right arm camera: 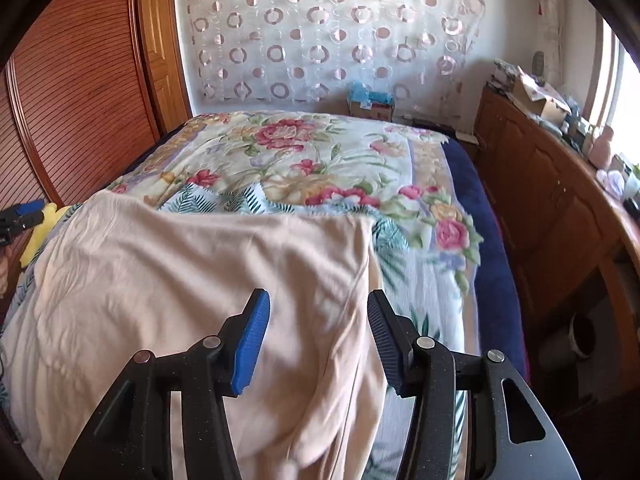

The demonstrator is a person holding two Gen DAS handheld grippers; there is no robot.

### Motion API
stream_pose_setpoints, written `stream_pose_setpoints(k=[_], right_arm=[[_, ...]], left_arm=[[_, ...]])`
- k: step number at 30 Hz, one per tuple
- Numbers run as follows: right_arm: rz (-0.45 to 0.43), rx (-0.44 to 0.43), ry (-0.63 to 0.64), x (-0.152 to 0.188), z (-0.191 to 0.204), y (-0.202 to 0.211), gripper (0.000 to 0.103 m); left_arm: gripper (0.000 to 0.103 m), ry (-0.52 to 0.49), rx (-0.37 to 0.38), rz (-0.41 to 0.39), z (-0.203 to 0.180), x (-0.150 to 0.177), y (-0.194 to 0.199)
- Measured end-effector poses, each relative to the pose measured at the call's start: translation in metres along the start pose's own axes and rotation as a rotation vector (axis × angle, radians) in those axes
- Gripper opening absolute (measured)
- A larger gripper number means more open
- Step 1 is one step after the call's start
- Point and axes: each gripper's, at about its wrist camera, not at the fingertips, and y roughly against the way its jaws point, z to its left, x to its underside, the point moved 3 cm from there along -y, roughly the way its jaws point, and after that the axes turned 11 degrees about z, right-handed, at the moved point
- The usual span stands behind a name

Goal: Fold small clothes

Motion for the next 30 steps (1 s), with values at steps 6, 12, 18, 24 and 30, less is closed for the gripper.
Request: stream_pose_setpoints(k=[6, 12, 18, 24, 30], right_arm=[[0.05, -0.03, -0.052, 0.047, 0.001, 0.018, 0.053], [0.089, -0.083, -0.082, 0.067, 0.008, 0.03, 0.053], [0.117, -0.097, -0.104, 0.073, 0.007, 0.026, 0.053], [0.102, -0.087, -0.13, 0.062, 0.001, 0.011, 0.053], [0.068, -0.056, -0.102, 0.07, 0.012, 0.001, 0.053]], left_arm=[[0.078, 0.008, 0.007, 0.072, -0.009, 0.035, -0.008], [0.078, 0.04, 0.004, 0.09, -0.006, 0.055, 0.001], [0.078, 0.06, 0.012, 0.109, -0.001, 0.073, 0.001], [0.078, 0.097, 0.003, 0.123, 0.006, 0.077, -0.003], [0.078, 0.122, -0.006, 0.116, 0.011, 0.074, 0.0]])
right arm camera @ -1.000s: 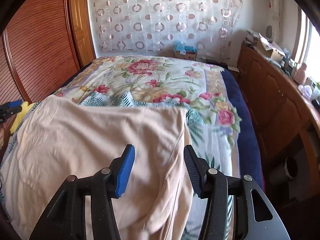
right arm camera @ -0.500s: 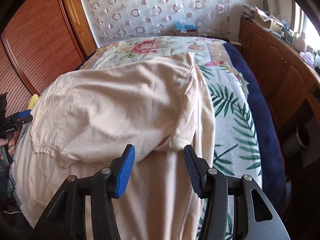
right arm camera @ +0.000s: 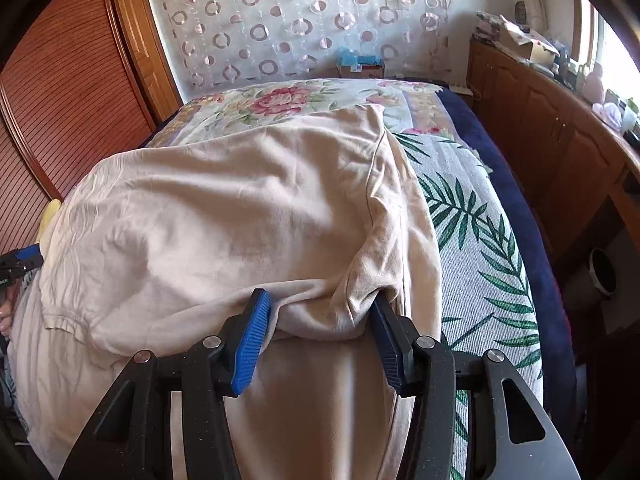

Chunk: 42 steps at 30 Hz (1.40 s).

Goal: Fold small clothes

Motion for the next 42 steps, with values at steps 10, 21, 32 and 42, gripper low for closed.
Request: stream_pose_setpoints(k=[10, 21, 32, 42], right_arm=[[-0.029, 0.03, 0.013, 0.002, 0.008, -0.009, 0.053], [-0.031, 0.031, 0.016, 0.001, 0.005, -0.009, 0.053], [-0.034, 0.037, 0.021, -0.001, 0.004, -0.011, 0.047], [-0.058, 0.014, 0.041, -0.004, 0.001, -0.004, 0.008]], left_arm=[[0.064, -0.013, 0.007, -0.066, -0.007, -0.014, 0.01], [0.031, 0.009, 0.013, -0.036, -0.004, -0.014, -0.005], [0.004, -0.038, 0.037, -0.068, -0.015, -0.019, 0.002], [0.004, 0.008, 0.037, -0.189, -0.012, -0.019, 0.046]])
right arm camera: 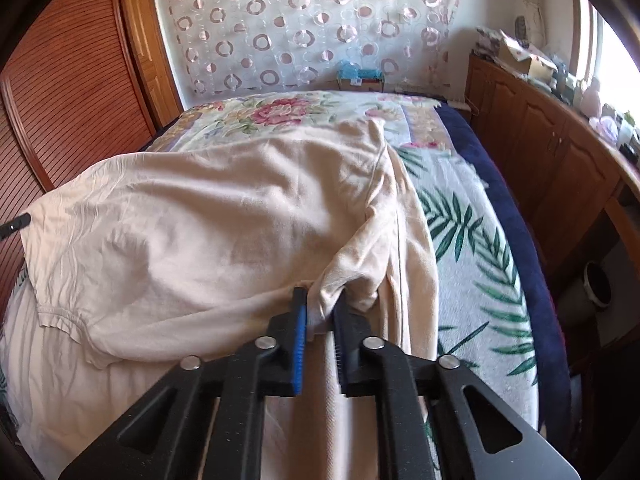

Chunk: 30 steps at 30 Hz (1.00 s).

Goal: Fold small clothes

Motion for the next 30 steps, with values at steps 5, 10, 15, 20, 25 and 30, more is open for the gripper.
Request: stream_pose_setpoints(k=[5, 10, 15, 20, 25, 30], right_arm=[[-0.059, -0.005, 0.086, -0.006, 0.013, 0.024, 0.007], [-0.129, -0.04, 0.085, -0.006, 0.011, 0.052, 0.007], [-0.187, -0.051, 0.096, 0.012, 0.009, 0.081, 0.007], [-0.242, -0.066, 0.092, 0.038, 0.005, 0.109, 0.007], [-0.269, -0.06, 0.1, 0.064, 0.002, 0.128, 0.007], [-0.28, -0.053, 0.103, 0.098, 0.003, 0.149, 0.007]], left_arm=[[0.004, 0.001, 0.002, -0.027, -0.002, -0.001, 0.012], [0.004, 0.001, 0.011, -0.07, -0.008, 0.003, 0.033], [0.004, -0.001, 0.0, -0.113, -0.012, 0.011, 0.061], [0.004, -0.001, -0.009, -0.15, -0.011, 0.024, 0.089], [0.004, -0.006, -0.015, -0.18, -0.012, 0.046, 0.118], [0.004, 0.012, -0.002, -0.201, -0.013, 0.075, 0.147]])
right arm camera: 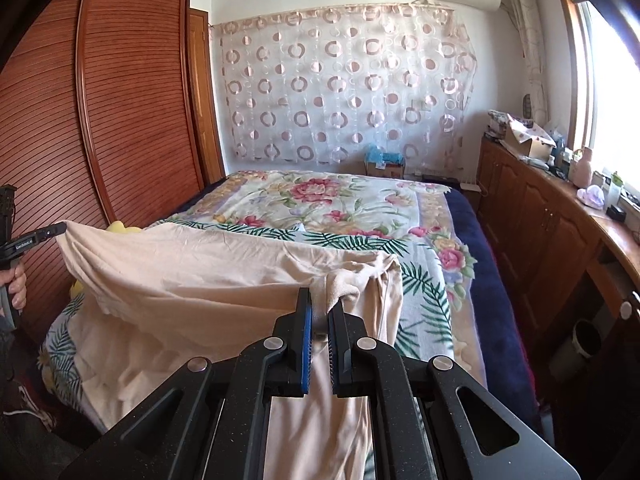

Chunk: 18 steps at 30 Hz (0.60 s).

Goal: Fold small clothes

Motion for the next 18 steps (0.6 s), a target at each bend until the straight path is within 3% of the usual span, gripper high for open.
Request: stream_pose_setpoints(k=[7, 16, 18], right_arm=[[0.076, 0.0, 0.008, 0.035, 0.01, 0.03, 0.007], [0.231, 0.009, -0.015, 0.075, 0.012, -0.012, 0.007], [0.249, 0.04, -0.017, 0.071, 0.012, -0.02, 0.016]], left_arm=[[0.004, -0.008, -0.031, 0.061, 0.002, 0.036, 0.014], [0.005, 0.025, -0.047, 0.212, 0.01, 0.087, -0.012], [0.007, 0.022, -0.057, 0.231, 0.01, 0.092, -0.017]])
